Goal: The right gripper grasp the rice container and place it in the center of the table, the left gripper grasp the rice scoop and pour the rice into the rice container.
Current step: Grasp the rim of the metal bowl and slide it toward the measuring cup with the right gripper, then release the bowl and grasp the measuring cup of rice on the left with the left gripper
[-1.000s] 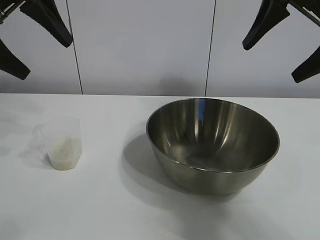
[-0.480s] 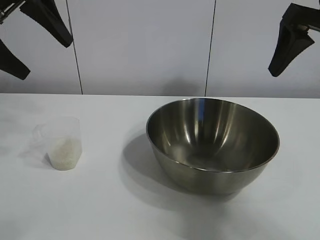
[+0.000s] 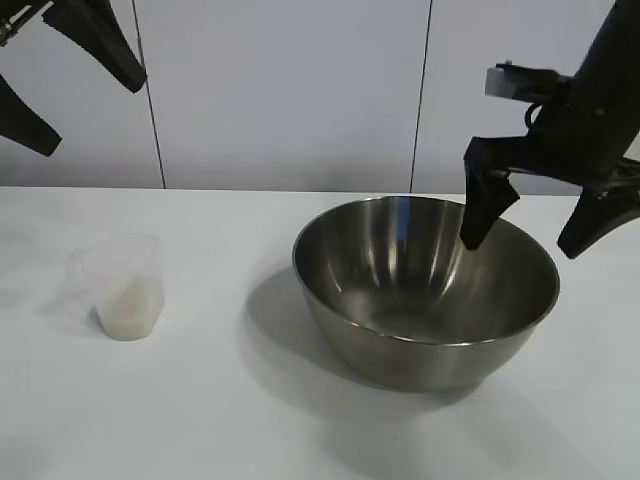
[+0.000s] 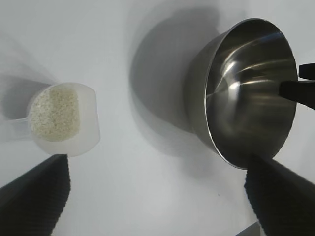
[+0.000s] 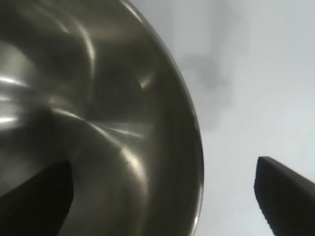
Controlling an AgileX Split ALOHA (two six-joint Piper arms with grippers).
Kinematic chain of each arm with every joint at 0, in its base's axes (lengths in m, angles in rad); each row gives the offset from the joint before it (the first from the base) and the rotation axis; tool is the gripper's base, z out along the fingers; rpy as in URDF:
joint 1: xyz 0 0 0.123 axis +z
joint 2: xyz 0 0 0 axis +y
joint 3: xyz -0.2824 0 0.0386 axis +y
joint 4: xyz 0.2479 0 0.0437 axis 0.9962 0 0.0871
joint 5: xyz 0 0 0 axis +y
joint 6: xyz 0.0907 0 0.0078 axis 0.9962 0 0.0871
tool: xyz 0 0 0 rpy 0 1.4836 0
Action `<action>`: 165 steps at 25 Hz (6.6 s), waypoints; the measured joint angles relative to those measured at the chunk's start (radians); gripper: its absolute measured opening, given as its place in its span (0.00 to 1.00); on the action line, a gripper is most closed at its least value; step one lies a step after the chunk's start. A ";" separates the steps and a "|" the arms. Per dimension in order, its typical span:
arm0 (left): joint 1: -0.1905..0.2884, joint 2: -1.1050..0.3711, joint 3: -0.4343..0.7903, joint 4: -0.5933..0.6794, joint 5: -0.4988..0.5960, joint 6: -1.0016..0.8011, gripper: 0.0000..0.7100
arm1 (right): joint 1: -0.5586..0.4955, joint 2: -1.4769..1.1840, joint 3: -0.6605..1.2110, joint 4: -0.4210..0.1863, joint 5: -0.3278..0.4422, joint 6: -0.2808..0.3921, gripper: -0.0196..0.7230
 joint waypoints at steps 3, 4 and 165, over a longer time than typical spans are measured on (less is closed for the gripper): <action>0.000 0.000 0.000 0.000 0.000 0.000 0.98 | 0.000 0.038 0.000 -0.002 -0.013 0.003 0.96; 0.000 0.000 0.000 0.000 0.000 0.000 0.98 | 0.000 0.044 0.000 -0.002 -0.022 0.003 0.96; 0.000 0.000 0.000 0.057 0.056 0.003 0.98 | -0.278 -1.816 0.603 0.028 0.179 -0.064 0.68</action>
